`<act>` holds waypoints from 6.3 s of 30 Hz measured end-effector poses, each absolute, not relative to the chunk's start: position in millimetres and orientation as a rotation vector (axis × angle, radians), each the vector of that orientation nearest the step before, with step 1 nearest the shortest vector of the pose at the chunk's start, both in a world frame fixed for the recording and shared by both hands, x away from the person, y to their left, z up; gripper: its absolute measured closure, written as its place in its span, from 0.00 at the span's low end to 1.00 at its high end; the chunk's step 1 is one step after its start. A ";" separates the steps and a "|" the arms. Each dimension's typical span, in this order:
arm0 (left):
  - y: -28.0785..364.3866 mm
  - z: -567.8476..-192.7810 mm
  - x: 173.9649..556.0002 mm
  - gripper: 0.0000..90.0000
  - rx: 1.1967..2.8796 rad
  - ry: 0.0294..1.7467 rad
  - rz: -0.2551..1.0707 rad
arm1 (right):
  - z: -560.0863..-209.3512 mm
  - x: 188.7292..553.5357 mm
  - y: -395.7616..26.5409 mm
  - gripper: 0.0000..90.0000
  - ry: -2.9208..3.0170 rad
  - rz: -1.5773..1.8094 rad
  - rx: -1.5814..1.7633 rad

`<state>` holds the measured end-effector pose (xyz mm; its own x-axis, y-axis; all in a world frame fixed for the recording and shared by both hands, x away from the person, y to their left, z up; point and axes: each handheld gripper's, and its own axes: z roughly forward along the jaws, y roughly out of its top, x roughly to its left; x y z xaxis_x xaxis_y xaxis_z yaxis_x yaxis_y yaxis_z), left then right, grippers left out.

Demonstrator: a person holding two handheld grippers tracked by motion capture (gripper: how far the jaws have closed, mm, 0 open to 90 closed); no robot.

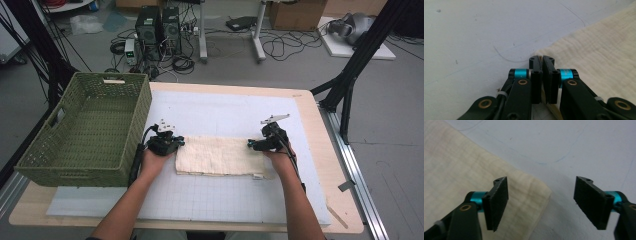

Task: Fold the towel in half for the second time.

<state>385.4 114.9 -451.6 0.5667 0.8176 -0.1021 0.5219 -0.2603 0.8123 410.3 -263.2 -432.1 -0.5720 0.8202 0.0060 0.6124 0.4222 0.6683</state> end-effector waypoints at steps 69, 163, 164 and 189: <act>124.8 -421.9 327.3 0.66 1.713 0.944 0.331 | -436.8 304.2 -286.8 0.91 2.359 1.217 0.807; 111.7 -451.8 305.6 0.78 1.953 0.948 0.256 | -444.5 297.0 -288.5 0.73 2.312 1.035 1.138; 112.0 -452.0 305.9 0.78 1.950 0.949 0.252 | -444.6 297.2 -288.8 0.73 2.311 1.038 1.141; 142.7 -411.2 300.0 0.30 1.648 0.909 0.416 | -410.8 271.4 -321.6 0.24 2.008 1.127 1.188</act>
